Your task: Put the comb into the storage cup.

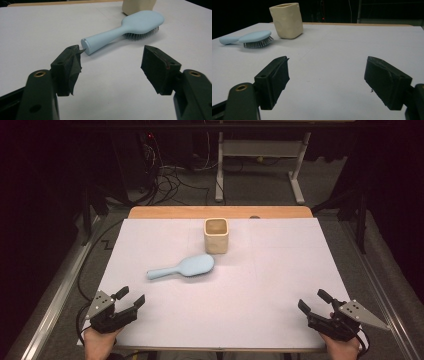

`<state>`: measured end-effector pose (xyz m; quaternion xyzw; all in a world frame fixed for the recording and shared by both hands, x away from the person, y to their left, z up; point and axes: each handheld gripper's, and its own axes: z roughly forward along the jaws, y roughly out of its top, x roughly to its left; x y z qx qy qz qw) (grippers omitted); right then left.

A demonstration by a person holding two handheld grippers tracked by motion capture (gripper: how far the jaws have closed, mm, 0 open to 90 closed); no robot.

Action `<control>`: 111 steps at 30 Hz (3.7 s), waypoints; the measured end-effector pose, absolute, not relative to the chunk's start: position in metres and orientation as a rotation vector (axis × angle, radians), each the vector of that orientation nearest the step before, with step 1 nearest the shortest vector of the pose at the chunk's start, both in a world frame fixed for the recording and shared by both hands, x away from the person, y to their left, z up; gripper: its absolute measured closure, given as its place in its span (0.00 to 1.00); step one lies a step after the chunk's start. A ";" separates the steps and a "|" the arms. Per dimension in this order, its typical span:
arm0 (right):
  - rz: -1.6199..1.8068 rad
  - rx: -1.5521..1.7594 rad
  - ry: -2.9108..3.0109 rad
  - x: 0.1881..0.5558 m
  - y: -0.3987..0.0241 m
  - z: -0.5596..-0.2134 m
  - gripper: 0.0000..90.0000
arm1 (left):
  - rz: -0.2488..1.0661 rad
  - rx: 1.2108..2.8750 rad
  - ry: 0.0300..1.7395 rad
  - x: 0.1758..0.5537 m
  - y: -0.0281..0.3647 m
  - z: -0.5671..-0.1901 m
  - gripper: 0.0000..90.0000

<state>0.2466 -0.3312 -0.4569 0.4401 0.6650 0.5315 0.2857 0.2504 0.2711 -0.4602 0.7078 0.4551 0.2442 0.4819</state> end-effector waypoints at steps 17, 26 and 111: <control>1.421 1.184 1.782 0.247 -0.331 -0.457 0.22 | 0.557 1.690 1.093 0.256 0.268 -0.456 0.36; 1.420 1.189 1.781 0.247 -0.331 -0.457 0.22 | 0.555 1.697 1.075 0.259 0.263 -0.455 0.36; 1.431 1.189 1.794 0.251 -0.330 -0.458 0.22 | 0.489 1.748 0.964 0.295 0.213 -0.445 0.36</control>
